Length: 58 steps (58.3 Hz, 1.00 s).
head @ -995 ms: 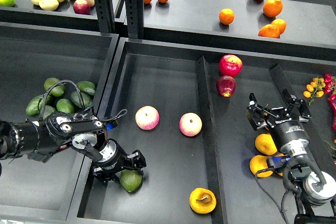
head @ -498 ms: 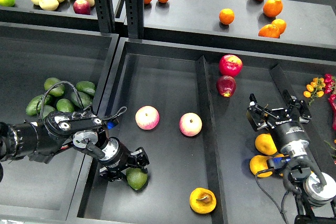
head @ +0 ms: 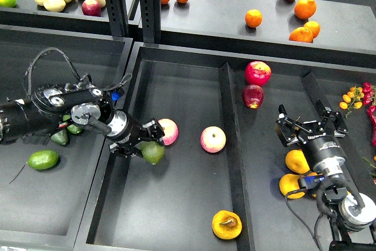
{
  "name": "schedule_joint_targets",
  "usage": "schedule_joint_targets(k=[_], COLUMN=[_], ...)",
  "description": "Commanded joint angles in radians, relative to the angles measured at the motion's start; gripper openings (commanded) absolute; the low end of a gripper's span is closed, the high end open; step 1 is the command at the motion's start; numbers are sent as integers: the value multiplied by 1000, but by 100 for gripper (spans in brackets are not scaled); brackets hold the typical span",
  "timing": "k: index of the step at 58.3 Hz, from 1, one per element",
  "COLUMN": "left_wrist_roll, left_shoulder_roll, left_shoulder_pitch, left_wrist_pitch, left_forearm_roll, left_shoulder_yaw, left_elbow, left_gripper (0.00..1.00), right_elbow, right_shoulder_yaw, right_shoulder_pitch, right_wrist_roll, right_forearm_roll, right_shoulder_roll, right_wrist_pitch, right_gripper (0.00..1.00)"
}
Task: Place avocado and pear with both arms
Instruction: 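Lift the avocado with the left gripper and carry it to the avocado bin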
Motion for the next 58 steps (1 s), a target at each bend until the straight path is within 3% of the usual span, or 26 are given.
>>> schedule_joint_targets(k=[1,29,58], left_wrist_roll=[0,0,0], left_shoulder_roll=[58,122,120], left_shoulder_pitch=[-3,75,172], left_wrist_pitch=[0,0,0], left_forearm_roll=[-3,6,8], left_shoulder_yaw=[-12,-48,-55], left_elbow=[2,192,237], left_gripper=[16,18,21], right_elbow=[0,0,0], right_shoulder_yaw=[-4,-9,-8], right_shoulder_pitch=[0,0,-1], right_wrist_roll=[-1,-2,-2], right_forearm_roll=[0,0,0], right_shoulder_roll=[0,0,0], right_wrist_pitch=[0,0,0], right_gripper=[99,99,99])
